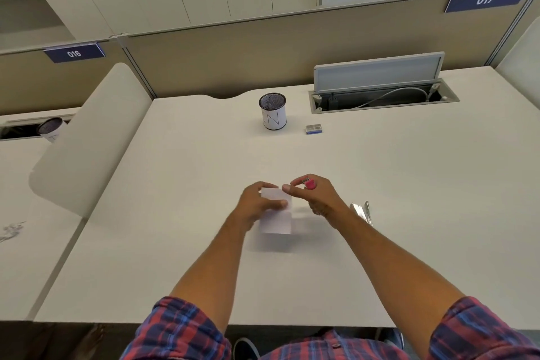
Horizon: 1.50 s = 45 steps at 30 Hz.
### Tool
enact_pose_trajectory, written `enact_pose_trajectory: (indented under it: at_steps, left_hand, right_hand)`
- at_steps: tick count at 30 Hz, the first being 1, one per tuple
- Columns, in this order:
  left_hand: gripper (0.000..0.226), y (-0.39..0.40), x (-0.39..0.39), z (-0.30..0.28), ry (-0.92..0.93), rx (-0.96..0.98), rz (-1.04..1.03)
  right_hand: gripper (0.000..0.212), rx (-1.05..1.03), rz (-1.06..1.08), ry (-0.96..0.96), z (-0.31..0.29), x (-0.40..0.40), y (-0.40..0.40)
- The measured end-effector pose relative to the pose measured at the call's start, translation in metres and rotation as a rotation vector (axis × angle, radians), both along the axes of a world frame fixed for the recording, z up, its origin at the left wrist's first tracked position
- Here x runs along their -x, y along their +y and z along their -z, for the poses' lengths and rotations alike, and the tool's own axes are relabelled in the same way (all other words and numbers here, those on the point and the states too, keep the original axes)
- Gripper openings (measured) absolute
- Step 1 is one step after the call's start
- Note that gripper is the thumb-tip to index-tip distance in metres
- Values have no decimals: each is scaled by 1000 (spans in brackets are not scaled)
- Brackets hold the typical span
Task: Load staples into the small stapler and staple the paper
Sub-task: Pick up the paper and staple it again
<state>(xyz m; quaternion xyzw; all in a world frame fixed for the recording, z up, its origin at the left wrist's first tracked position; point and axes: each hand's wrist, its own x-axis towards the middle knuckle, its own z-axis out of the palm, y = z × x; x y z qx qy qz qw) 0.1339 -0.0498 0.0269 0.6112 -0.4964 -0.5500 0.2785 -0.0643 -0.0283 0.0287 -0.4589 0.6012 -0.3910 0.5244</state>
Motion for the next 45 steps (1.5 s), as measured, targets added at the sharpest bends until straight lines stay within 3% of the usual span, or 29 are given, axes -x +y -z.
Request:
enact_pose_trajectory:
  at_steps: [3,6,10,15,20,23,29,33,41,45]
  left_hand:
    - [47,6,18,2,85,-38,33]
    - [59,10,27,2,180,-78,17]
    - [63,16,31,2,364,-177,6]
    - [71,27,32,12,727,-420,-28]
    - [78,27,36,11,934,-539,-136]
    - [69,21,38,12,932,-478,-216]
    - [18,13,41,13,749,-334,-192]
    - [37,12,45,11,662,-278,-133]
    - [24,9,48,12,609,-199,-146]
    - [29,9,49,14,585,-169,-155]
  right_hand:
    - [19,53,-64,19,-1,8,-3]
    - [1,64,-102,24,-6,15,-1]
    - [2,145,-81,109,-11,18,0]
    - [5,335,19,450,-4,23,-1]
    - [12,449,-46,664,6,28,6]
    - [12,526,-143,781,11,30,13]
    - [9,552,-195,832,14,36,15]
    - [16,547,-238,859,17,42,13]
    - [12,576,-246,796,20,48,10]
    - [9,541,-265,772,19,52,9]
